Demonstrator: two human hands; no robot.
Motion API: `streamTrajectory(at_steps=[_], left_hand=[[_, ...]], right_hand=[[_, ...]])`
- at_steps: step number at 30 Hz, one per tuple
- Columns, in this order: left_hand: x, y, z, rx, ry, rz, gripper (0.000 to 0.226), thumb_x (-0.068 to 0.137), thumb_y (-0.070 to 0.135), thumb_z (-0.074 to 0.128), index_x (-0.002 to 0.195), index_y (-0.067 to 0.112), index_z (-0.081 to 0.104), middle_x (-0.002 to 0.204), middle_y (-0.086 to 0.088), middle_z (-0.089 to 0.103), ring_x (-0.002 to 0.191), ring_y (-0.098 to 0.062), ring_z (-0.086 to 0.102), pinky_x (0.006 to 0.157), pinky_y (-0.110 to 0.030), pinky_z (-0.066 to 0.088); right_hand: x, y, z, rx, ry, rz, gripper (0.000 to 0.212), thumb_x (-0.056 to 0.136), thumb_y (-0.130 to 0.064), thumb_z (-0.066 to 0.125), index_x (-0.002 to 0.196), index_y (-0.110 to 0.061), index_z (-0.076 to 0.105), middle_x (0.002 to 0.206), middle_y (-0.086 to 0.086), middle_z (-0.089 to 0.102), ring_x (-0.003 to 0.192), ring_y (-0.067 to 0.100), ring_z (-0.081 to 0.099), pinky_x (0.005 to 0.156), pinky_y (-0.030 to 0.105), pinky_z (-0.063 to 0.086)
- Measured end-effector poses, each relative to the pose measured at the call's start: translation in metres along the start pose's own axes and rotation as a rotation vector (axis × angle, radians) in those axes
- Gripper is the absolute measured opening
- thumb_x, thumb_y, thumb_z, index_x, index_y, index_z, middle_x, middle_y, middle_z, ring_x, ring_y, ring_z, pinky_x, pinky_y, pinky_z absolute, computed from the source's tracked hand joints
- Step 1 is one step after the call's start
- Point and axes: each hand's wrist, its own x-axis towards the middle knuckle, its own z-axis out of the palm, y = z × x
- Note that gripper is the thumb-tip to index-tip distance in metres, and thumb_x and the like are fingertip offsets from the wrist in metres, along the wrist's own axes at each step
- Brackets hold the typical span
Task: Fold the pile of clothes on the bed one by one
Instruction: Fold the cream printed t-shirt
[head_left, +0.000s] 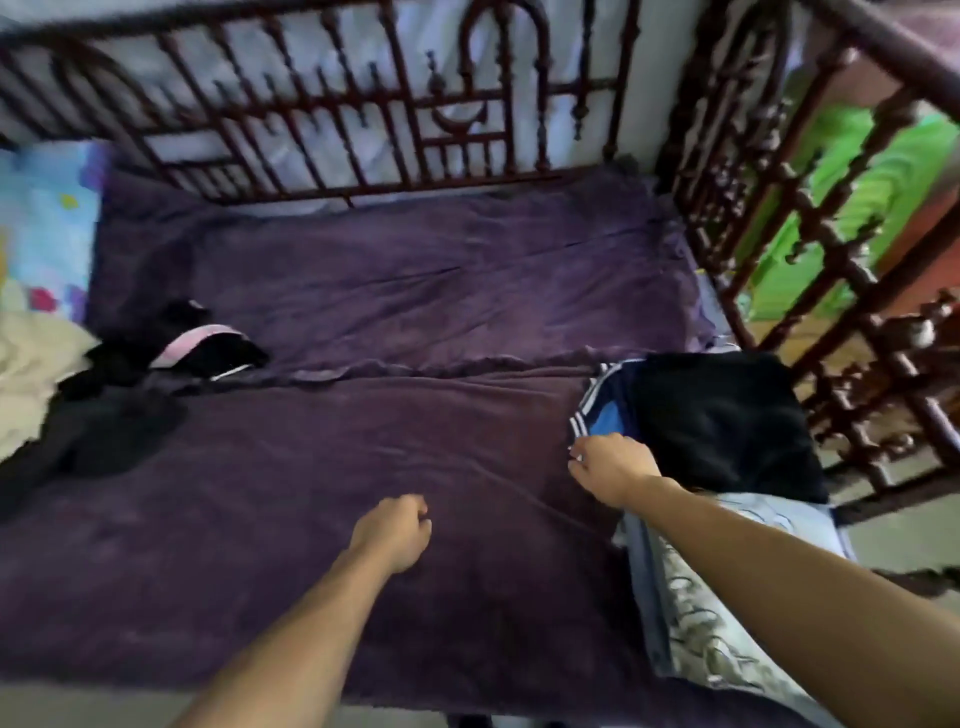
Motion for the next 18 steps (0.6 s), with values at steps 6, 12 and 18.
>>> streamTrajectory(at_steps=[6, 12, 18], left_hand=[[-0.069, -0.123, -0.043, -0.172, 0.19, -0.146, 0.033, 0.092, 0.033, 0.049, 0.122, 0.024, 0.059, 0.121, 0.0, 0.064, 0.112, -0.023, 0.059, 0.088, -0.031, 0.046], [-0.141, -0.284, -0.064, -0.226, 0.308, -0.235, 0.03, 0.092, 0.031, 0.052, 0.119, 0.02, 0.061, 0.115, -0.002, 0.067, 0.109, -0.023, 0.06, 0.091, -0.033, 0.048], [-0.201, -0.448, -0.083, -0.235, 0.363, -0.315, 0.029, 0.091, 0.03, 0.054, 0.117, 0.02, 0.063, 0.117, -0.003, 0.067, 0.114, -0.024, 0.058, 0.095, -0.032, 0.046]], right_hand=[[-0.004, -0.158, -0.016, -0.052, 0.016, -0.288, 0.03, 0.092, -0.041, 0.048, 0.113, -0.029, 0.064, 0.117, 0.007, 0.066, 0.106, 0.032, 0.061, 0.085, 0.037, 0.048], [-0.015, -0.338, 0.001, -0.026, 0.012, -0.434, 0.022, 0.09, -0.041, 0.051, 0.104, -0.031, 0.066, 0.114, 0.004, 0.066, 0.103, 0.031, 0.061, 0.08, 0.035, 0.046], [-0.029, -0.508, 0.049, -0.038, -0.049, -0.466, 0.025, 0.089, -0.041, 0.053, 0.108, -0.032, 0.065, 0.119, 0.005, 0.063, 0.107, 0.031, 0.06, 0.081, 0.034, 0.045]])
